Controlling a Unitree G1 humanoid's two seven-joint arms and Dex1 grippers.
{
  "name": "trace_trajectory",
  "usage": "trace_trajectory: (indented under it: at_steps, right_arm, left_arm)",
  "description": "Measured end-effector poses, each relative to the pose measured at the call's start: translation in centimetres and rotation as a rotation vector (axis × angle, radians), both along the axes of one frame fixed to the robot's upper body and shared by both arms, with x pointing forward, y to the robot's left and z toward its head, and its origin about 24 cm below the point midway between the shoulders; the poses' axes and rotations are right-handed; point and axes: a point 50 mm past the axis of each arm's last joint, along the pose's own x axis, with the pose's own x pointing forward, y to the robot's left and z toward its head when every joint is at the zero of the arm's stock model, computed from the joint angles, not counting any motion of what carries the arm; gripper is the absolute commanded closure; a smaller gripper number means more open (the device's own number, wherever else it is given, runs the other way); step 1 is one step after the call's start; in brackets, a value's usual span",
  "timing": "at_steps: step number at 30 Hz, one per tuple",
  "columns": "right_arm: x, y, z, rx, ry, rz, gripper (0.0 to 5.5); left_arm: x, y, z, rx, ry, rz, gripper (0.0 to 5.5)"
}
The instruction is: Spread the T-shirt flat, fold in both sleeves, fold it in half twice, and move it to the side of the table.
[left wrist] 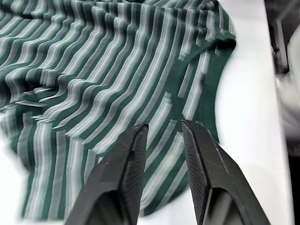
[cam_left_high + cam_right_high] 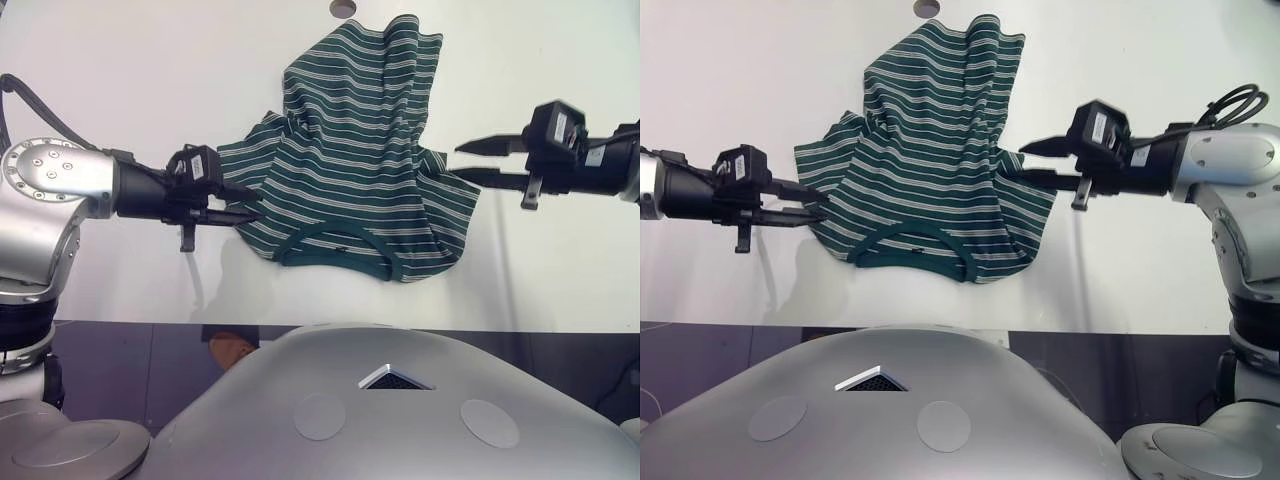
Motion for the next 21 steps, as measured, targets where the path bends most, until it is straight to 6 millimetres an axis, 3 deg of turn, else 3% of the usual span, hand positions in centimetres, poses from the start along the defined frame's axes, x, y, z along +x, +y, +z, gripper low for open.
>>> trace_trajectory:
  at_steps: [4, 7, 9, 12, 15, 18, 21]
  right_arm:
    - [0.3, 1.1, -6.0, -0.127, 0.07, 0.0, 5.49]
    - [0.4, 0.7, -8.6, -0.204, 0.088, -0.006, 5.5]
    - [0.6, 0.2, -8.7, -0.239, 0.062, 0.002, 5.5]
    - [-0.8, -4.3, -8.1, -0.425, 0.097, 0.0, 5.5]
    - [-2.5, -7.2, -7.4, -0.513, 0.161, -0.021, 5.5]
    - [-2.6, -6.9, -7.1, -0.457, 0.166, -0.04, 5.5]
    - [-2.6, -5.4, -7.0, -0.333, 0.171, -0.011, 5.5]
  left_arm:
    - [3.9, -0.3, -2.9, -0.015, -0.048, 0.192, 4.95]
    - [5.3, -0.5, -5.8, 0.052, -0.063, 0.263, 5.45]
    - [4.9, -0.3, -7.7, 0.125, -0.031, 0.254, 5.45]
    - [2.1, 0.6, -7.8, 0.196, -0.007, 0.15, 5.45]
    - [-0.9, 0.7, -7.6, 0.224, 0.022, 0.072, 5.45]
    - [-0.8, 0.8, -7.7, 0.221, 0.011, 0.091, 5.45]
    - [0.0, 1.0, -7.1, 0.111, 0.075, 0.173, 4.97]
